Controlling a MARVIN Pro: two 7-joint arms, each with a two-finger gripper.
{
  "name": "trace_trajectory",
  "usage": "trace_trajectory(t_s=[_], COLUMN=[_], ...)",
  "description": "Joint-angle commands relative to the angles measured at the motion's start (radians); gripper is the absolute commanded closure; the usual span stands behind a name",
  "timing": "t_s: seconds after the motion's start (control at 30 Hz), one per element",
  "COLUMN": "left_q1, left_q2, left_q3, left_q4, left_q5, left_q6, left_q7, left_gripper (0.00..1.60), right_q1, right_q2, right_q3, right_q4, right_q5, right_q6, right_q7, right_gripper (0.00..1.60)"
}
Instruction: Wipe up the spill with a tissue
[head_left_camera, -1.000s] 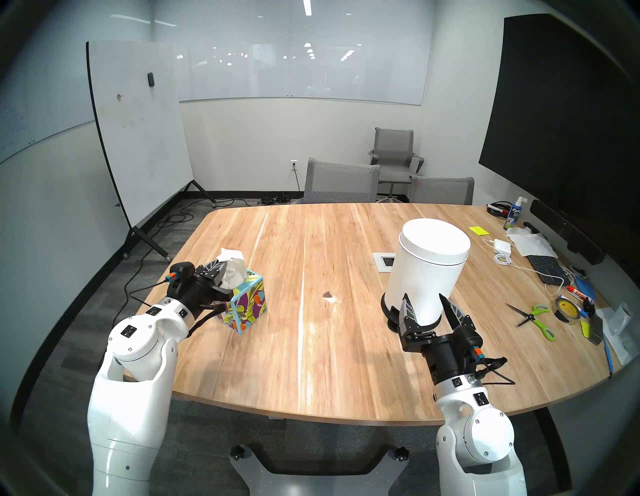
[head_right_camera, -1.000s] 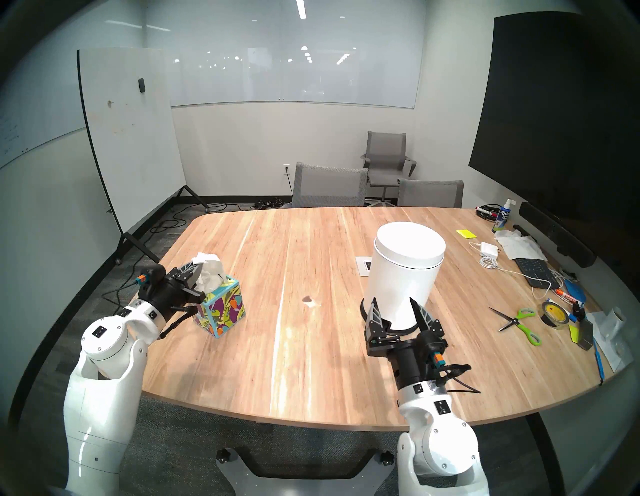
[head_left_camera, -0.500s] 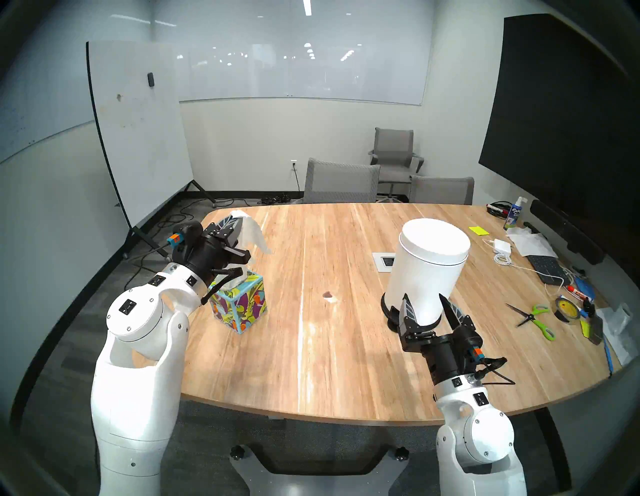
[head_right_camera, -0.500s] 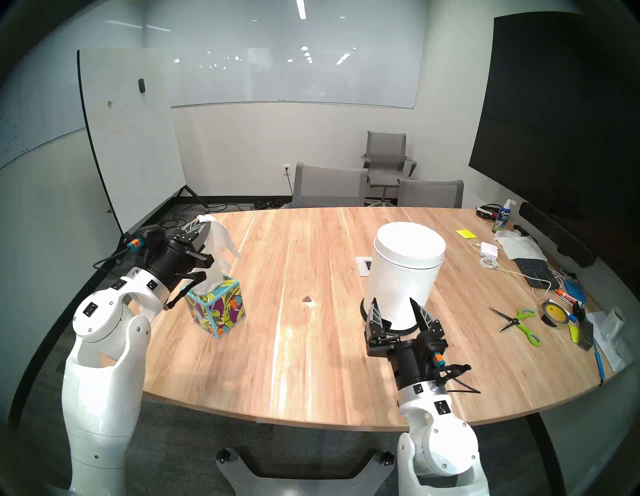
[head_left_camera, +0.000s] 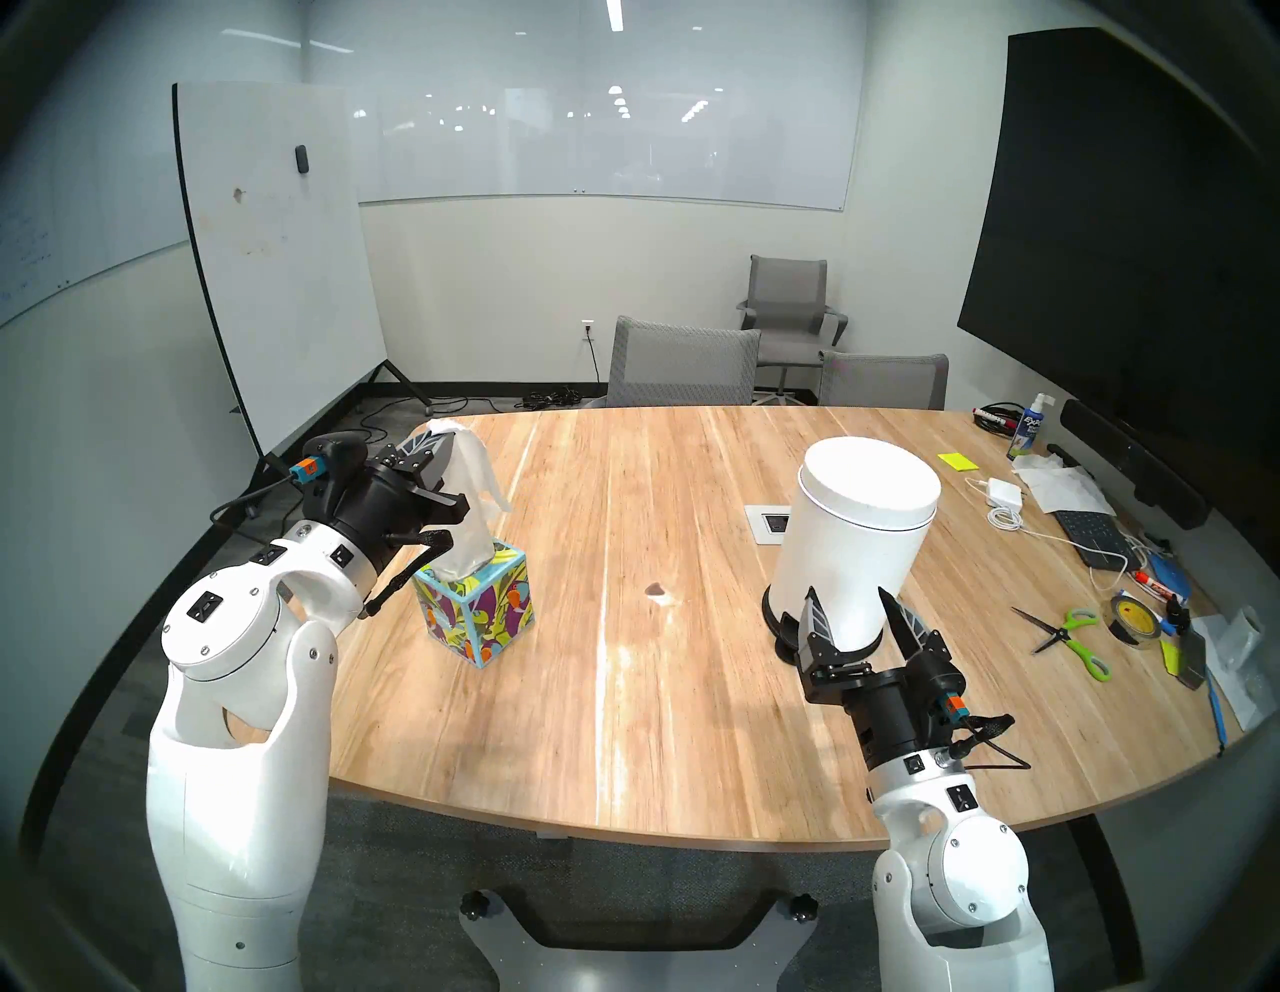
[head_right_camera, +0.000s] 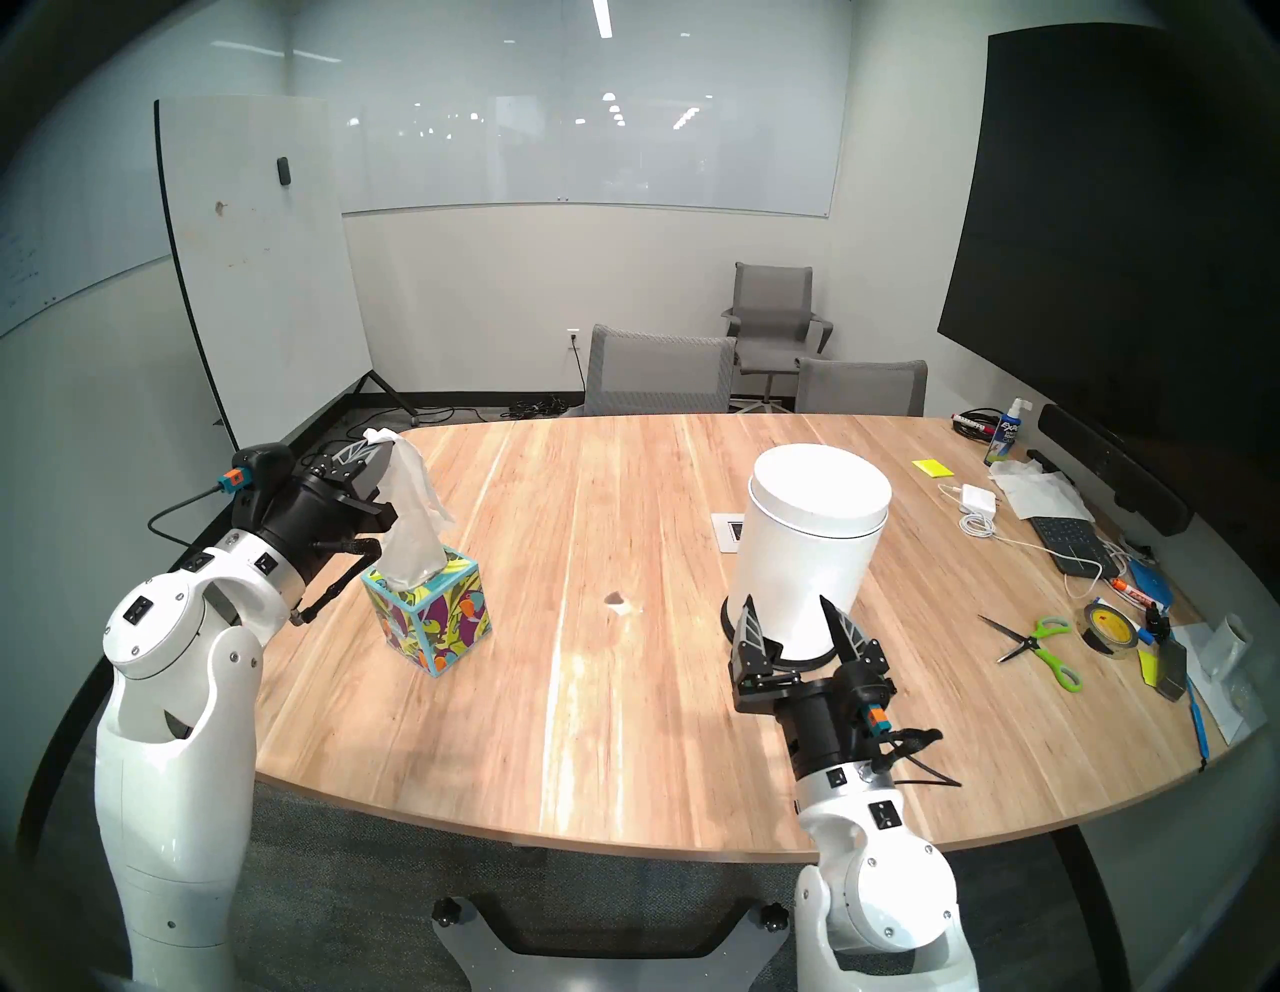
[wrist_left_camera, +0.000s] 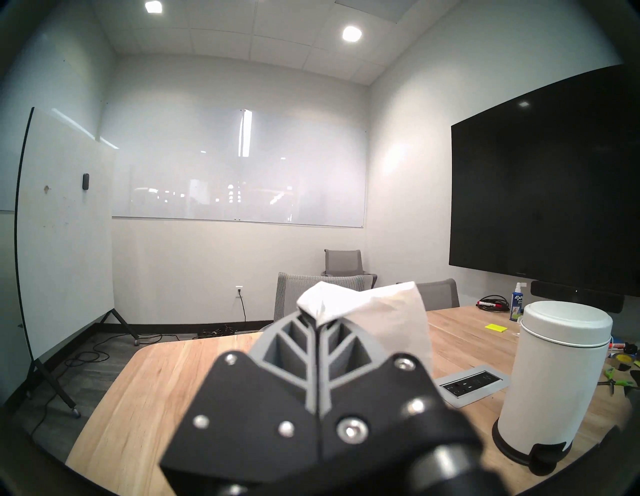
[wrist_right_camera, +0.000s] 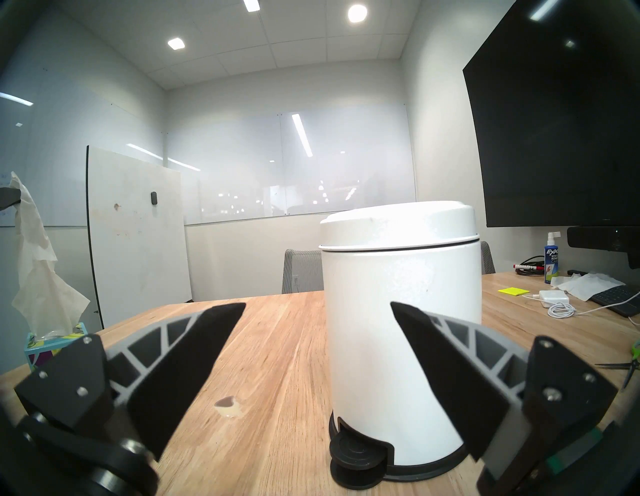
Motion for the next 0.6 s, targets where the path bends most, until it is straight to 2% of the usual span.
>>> trace_trajectory(t_s=[0.0,0.27,0.57], left_q1=[-0.006,0.100,0.089], left_q2=[-0.016,-0.029,-0.042], left_q3=[0.057,0.123,0.182], left_q4=[-0.089,-0.166,-0.195], left_q5=[0.018,0.064,0.099], left_q6=[0.019,0.005,0.026], left_q7=[0.021,0.047,0.084], left_gripper=[1.60,1.60,1.60], right_q1=[0.003,0.002,0.002], right_q2=[0.002,0.003,0.003], right_q3=[0.001,0.001,0.001], right_q4=[-0.024,-0.025,-0.025], right_q5=[0.000,0.000,0.000], right_q6=[-0.004,-0.004,-0.004], right_q7=[0.002,0.002,0.002], right_gripper=[0.00,0.00,0.00])
